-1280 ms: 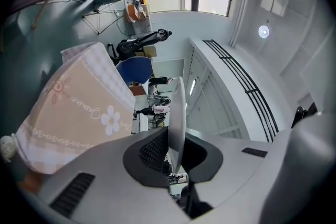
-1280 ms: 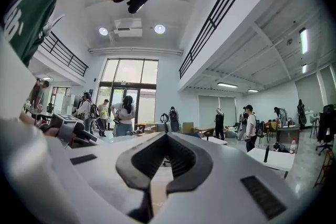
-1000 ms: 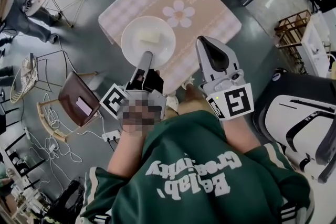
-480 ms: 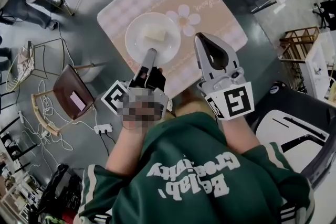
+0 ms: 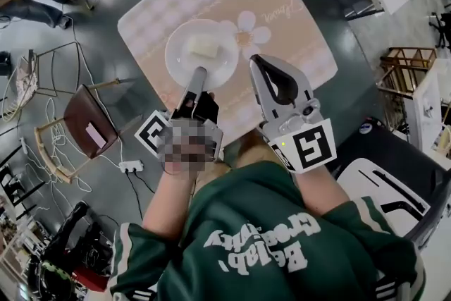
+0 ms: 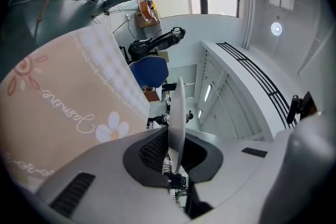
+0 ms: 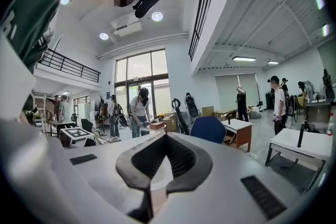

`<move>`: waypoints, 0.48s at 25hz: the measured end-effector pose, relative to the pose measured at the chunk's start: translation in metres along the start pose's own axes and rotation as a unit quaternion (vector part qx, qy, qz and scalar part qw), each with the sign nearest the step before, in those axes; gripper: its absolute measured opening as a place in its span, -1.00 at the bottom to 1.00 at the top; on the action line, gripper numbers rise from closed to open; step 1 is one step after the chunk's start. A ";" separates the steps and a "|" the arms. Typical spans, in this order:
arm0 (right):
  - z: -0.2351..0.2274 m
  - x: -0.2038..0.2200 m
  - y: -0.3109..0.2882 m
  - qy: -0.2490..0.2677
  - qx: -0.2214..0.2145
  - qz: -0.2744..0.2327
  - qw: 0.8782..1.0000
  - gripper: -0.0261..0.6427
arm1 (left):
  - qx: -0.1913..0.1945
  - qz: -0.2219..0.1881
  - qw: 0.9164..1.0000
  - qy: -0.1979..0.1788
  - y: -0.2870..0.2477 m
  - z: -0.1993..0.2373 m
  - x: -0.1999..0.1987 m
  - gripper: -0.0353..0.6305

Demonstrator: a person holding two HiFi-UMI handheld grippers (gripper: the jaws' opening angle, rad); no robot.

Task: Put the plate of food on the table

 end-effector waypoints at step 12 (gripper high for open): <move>-0.040 0.068 -0.051 -0.029 -0.027 0.041 0.998 -0.88 | -0.036 -0.013 0.999 0.029 -0.054 0.068 -0.004 -0.80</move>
Point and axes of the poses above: the fingertips, and each gripper's own axes: y backward along the fingers, z to its left, x out of its underside, the point moved 1 cm from there along y, backward along the fingers, and after that the axes turned 8 degrees about -z, right-handed, at the moved point
